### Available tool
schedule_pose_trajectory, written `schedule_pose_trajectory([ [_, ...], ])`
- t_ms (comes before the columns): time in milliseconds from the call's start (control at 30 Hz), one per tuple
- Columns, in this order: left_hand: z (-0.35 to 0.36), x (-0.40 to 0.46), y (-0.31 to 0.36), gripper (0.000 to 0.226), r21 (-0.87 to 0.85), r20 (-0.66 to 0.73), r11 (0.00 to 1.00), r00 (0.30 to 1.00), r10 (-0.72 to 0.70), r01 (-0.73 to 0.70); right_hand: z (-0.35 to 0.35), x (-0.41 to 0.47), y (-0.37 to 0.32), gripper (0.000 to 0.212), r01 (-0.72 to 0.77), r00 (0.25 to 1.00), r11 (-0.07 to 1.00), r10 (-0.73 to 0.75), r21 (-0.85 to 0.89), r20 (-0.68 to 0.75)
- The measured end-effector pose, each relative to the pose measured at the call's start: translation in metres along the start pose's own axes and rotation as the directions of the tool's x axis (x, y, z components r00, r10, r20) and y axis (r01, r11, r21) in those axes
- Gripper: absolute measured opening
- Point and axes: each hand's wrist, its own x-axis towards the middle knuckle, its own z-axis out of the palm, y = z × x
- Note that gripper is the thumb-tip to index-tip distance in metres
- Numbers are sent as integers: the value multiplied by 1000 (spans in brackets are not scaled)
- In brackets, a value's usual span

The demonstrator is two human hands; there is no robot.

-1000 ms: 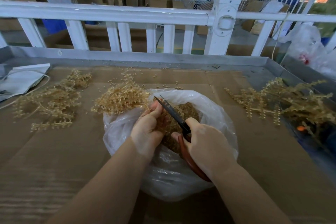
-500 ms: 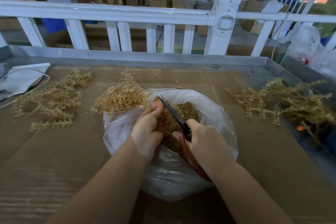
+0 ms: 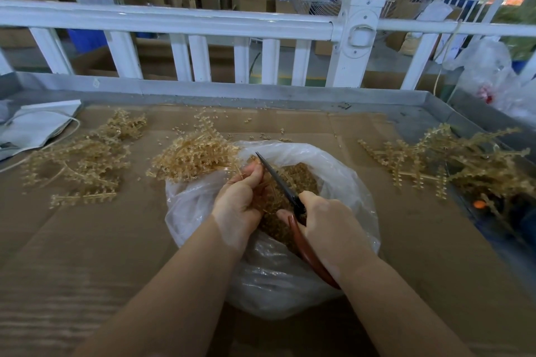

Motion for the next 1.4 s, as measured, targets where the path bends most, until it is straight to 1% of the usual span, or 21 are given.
schedule_pose_trajectory([
  [100,-3,0,-1,5,86,57,996,998,29,-33,-3,1,-1,27,-11,1000,999,11,30,17],
  [167,-4,-1,-1,4,57,57,998,998,0,-3,-7,1,-1,29,-33,999,995,31,97,22],
  [200,-3,-2,0,5,26,54,1000,998,-15,13,-9,2,-2,28,-46,999,989,46,143,4],
  [267,1,-5,1,6,-7,56,1000,998,-7,8,-13,2,-2,25,-62,993,971,82,232,-79],
  [367,3,-6,-1,5,-10,142,1000,990,23,-22,-16,5,-4,15,-71,972,952,133,296,-195],
  [433,5,-8,-2,9,8,214,999,976,43,-45,-15,8,-7,17,-88,964,937,165,337,-207],
  [500,7,-10,-4,15,66,262,995,964,55,-75,-13,12,-9,22,-97,959,913,192,397,-209],
  [567,7,-13,-5,20,116,311,988,948,61,-102,-12,16,-11,22,-102,955,892,212,441,-207],
  [667,4,-19,-1,38,165,374,982,927,27,-95,-13,20,-11,17,-113,952,875,230,471,-200],
  [700,2,-20,1,40,178,385,981,923,4,-79,-14,20,-11,18,-116,949,873,237,474,-206],
  [767,-3,-21,6,33,203,367,978,929,-37,-42,-16,21,-9,20,-114,944,873,243,474,-221],
  [833,-8,-23,10,30,247,317,968,947,-50,-32,-18,21,-6,20,-123,942,893,243,433,-234],
  [900,-12,-24,12,35,295,280,954,959,-34,-52,-19,21,-5,19,-141,939,909,248,391,-237],
  [1033,-17,-25,6,49,364,236,929,971,-24,-65,-18,24,-2,21,-155,934,904,265,399,-238],
  [1133,-16,-25,1,50,350,209,928,976,54,-126,-17,25,-3,21,-144,937,903,256,404,-239],
  [1200,-15,-25,0,48,287,197,937,970,146,-199,-17,24,-2,21,-129,939,905,243,405,-245],
  [1300,-13,-22,3,38,229,178,913,937,301,-337,-18,19,-1,20,-112,947,929,207,352,-245],
  [1333,-11,-21,5,32,224,182,904,927,328,-364,-18,17,0,19,-99,952,940,185,327,-243],
  [1400,-9,-19,8,26,229,187,899,924,335,-372,-17,12,0,18,-78,964,956,145,284,-222],
])
